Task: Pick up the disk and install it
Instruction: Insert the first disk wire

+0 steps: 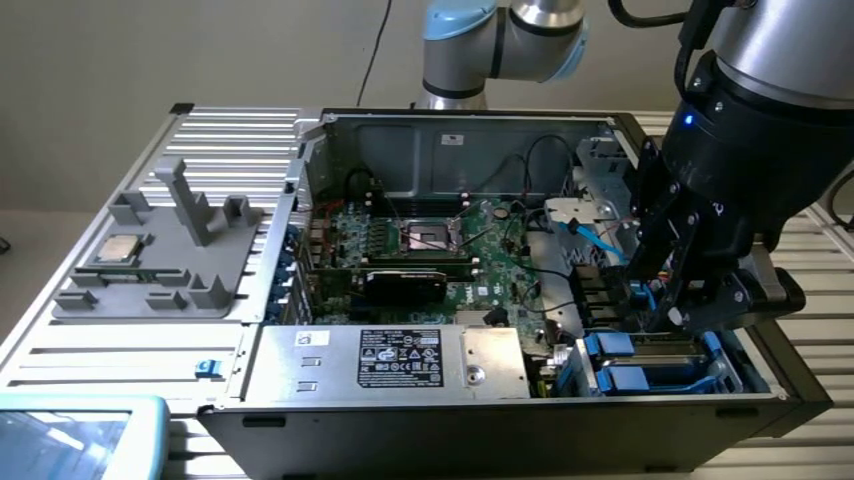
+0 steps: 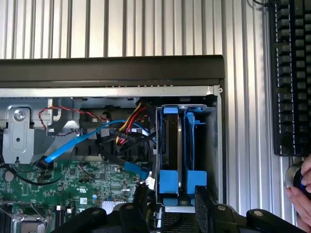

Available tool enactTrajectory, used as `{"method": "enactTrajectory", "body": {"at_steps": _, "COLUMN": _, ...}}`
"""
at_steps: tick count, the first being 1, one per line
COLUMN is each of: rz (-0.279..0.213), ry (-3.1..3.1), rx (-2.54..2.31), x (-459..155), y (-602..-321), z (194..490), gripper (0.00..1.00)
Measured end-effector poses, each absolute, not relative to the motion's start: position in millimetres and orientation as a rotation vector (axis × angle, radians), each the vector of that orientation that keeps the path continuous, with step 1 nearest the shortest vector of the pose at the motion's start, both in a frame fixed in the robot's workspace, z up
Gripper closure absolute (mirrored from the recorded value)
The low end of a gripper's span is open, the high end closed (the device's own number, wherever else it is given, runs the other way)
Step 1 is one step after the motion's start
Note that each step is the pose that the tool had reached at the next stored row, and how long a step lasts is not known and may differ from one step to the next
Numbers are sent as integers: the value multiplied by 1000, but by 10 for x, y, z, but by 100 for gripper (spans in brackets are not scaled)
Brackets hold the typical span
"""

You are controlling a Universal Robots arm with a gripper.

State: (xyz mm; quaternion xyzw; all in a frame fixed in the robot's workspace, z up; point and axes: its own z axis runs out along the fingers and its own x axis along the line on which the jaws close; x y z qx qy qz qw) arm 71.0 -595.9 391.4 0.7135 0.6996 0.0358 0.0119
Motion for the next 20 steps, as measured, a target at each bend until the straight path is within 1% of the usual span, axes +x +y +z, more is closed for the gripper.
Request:
{"method": "enactTrajectory", "body": {"at_steps": 17, "rz": 112, "ry": 2181, "rx": 2225, "x": 710, "y": -5959, "z": 3917, "gripper": 49}}
{"method": "enactTrajectory", "body": {"at_steps": 20, "rz": 99, "ry": 2187, "rx": 2231, "x": 756, "y": -5959, "z": 3918, "gripper": 49}}
